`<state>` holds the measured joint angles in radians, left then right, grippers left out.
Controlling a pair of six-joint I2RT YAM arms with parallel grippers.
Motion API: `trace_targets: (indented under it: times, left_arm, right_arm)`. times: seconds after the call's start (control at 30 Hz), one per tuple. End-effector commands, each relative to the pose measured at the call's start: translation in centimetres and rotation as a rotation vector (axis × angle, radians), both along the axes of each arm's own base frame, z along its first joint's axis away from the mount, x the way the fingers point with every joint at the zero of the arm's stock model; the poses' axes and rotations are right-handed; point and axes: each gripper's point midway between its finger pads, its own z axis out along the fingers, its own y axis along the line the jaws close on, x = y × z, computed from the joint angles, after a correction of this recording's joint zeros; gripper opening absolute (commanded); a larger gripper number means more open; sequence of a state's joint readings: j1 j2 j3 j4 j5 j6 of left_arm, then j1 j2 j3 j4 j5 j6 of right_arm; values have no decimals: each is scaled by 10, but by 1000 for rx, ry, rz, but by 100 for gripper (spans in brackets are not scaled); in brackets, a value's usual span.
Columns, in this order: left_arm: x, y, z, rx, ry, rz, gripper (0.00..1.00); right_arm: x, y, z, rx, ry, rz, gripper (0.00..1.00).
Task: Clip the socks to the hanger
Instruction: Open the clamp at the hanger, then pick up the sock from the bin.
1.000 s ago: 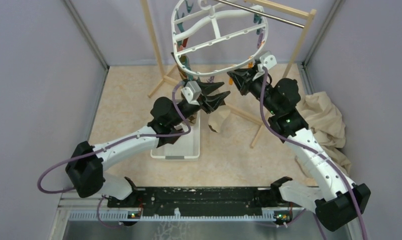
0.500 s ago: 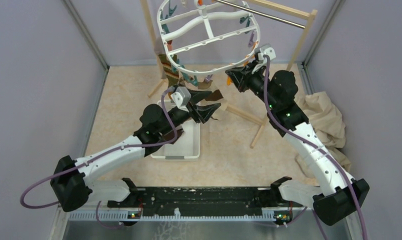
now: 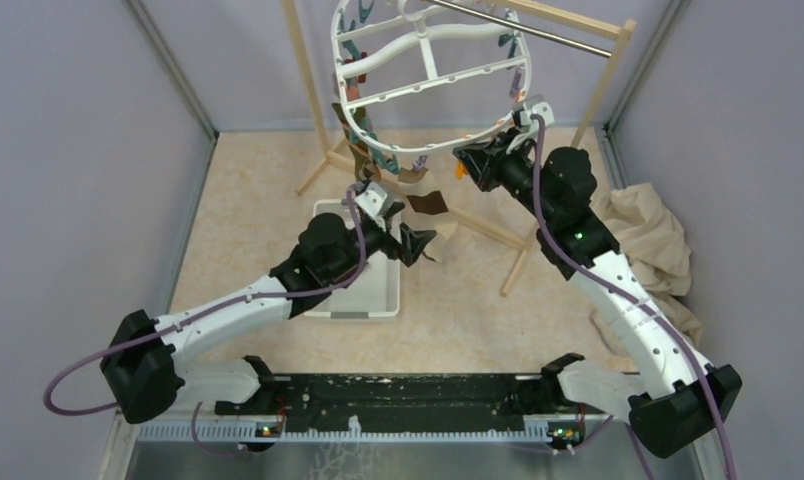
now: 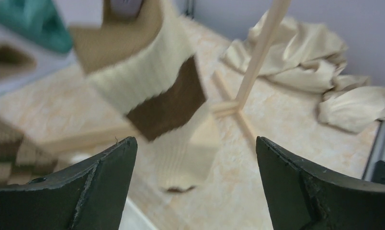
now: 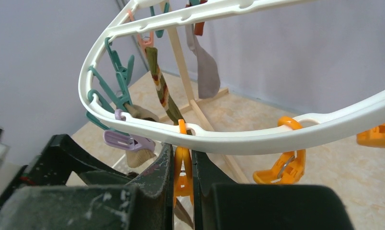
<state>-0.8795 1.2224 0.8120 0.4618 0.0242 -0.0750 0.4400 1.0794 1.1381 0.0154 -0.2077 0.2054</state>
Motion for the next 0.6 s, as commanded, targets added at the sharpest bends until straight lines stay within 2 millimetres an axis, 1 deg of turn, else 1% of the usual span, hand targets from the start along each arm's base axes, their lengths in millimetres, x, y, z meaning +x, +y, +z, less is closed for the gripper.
trace_targets:
  times: [0.0, 0.07, 0.17, 0.2, 0.27, 0.3, 0.4, 0.5, 0.57]
  left_arm:
    - [17, 34, -69, 125, 155, 215, 99]
    - [24, 56, -90, 148, 211, 343, 99]
    - [43, 107, -113, 161, 329, 655, 99]
    - [47, 119, -122, 165, 379, 722, 99]
    - [55, 139, -136, 166, 477, 811, 99]
    - [56, 149, -147, 185, 527, 856, 99]
    - [65, 166, -165, 208, 602, 940, 97]
    - [71, 176, -185, 246, 640, 1019, 95]
    - [76, 180, -199, 263, 669, 1055, 94]
  right_arm:
    - [-2, -9, 12, 41, -28, -39, 0]
    - [-1, -10, 10, 38, -27, -45, 0]
    - [1, -12, 6, 35, -28, -64, 0]
    - [2, -12, 4, 34, -26, -68, 0]
    - [3, -12, 1, 35, -23, -67, 0]
    - [4, -11, -1, 36, -22, -65, 0]
    - [4, -12, -3, 33, -22, -66, 0]
    - [3, -15, -4, 30, -29, -74, 0]
    - [2, -16, -5, 30, -35, -78, 0]
